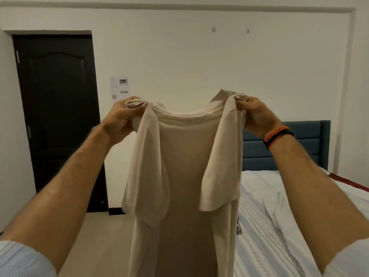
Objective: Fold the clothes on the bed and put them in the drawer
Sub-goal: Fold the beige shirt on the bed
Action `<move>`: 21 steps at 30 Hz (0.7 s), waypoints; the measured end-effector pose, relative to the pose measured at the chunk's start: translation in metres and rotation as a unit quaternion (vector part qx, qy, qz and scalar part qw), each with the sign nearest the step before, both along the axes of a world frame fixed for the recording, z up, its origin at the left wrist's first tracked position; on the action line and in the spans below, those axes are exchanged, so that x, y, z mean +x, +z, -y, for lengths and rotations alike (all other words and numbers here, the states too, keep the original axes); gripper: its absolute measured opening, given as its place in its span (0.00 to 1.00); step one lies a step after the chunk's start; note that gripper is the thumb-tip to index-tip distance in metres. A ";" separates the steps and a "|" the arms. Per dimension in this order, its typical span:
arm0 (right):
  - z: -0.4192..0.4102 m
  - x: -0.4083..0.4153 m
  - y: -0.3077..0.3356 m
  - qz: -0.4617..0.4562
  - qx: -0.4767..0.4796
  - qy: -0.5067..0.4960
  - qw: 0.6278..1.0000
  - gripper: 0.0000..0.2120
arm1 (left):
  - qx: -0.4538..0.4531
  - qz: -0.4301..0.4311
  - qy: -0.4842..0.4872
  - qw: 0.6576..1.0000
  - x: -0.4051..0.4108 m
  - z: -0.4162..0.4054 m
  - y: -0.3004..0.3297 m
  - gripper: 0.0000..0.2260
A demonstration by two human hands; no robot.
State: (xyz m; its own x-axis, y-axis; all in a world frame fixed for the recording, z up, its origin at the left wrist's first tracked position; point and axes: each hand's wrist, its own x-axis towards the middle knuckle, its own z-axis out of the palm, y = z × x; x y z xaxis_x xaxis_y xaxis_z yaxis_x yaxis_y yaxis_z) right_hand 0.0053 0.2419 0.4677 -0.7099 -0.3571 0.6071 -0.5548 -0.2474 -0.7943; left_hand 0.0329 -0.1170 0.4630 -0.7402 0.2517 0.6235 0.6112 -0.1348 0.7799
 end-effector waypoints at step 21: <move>0.080 -0.071 -0.072 -0.058 0.342 -0.481 0.805 0.13 | -0.348 -0.026 0.499 0.793 -0.058 -0.055 -0.058 0.12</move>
